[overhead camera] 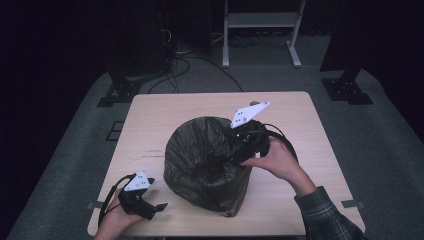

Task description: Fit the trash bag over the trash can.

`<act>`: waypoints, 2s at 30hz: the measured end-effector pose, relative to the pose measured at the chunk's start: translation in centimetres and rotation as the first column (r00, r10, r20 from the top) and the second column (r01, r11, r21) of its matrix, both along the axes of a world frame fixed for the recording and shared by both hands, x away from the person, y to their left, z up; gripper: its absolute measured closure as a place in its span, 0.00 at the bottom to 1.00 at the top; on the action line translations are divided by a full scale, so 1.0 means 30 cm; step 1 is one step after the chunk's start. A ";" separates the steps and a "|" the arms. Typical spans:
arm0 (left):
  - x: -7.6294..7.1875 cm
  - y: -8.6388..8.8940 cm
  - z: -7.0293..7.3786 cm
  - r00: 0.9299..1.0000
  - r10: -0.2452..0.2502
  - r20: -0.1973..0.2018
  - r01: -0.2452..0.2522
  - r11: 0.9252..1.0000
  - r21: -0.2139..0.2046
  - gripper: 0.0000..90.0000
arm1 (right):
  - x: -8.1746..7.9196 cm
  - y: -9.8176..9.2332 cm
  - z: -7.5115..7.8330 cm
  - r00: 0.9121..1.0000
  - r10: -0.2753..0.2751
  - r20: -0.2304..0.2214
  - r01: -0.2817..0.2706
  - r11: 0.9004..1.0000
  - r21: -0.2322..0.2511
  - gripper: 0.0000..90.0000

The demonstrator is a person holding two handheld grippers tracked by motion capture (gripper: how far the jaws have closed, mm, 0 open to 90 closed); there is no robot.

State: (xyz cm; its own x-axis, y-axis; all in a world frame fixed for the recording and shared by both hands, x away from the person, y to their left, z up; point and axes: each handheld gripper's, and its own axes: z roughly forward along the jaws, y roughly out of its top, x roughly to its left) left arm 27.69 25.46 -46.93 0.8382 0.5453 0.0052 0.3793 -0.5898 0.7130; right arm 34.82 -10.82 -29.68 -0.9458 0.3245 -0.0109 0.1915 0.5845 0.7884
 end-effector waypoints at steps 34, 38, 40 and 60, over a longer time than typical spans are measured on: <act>-0.001 -0.012 -0.047 1.000 -0.012 0.004 0.012 1.000 0.003 0.00 | 0.028 0.143 -0.038 0.993 0.072 -0.097 -0.105 0.917 -0.386 0.12; -0.002 -0.013 -0.047 1.000 -0.013 0.005 0.013 1.000 0.004 0.00 | 0.035 0.139 -0.022 0.995 0.062 -0.079 -0.086 0.933 -0.349 0.11; -0.002 -0.013 -0.047 1.000 -0.013 0.005 0.012 1.000 0.003 0.00 | 0.036 0.135 0.000 0.995 0.061 -0.074 -0.081 0.943 -0.323 0.11; -0.002 -0.013 -0.047 1.000 -0.012 0.005 0.012 1.000 0.004 0.00 | 0.107 0.344 -0.003 0.996 0.058 -0.064 -0.075 0.949 -0.307 0.11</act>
State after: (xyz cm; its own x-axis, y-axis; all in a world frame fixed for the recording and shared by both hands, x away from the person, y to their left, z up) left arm 27.62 25.07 -48.34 0.8448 0.5350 0.0118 0.3681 -0.5971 0.7127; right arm 38.04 -0.50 -29.75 -0.9671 0.2496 -0.0495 0.1808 0.8107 0.5568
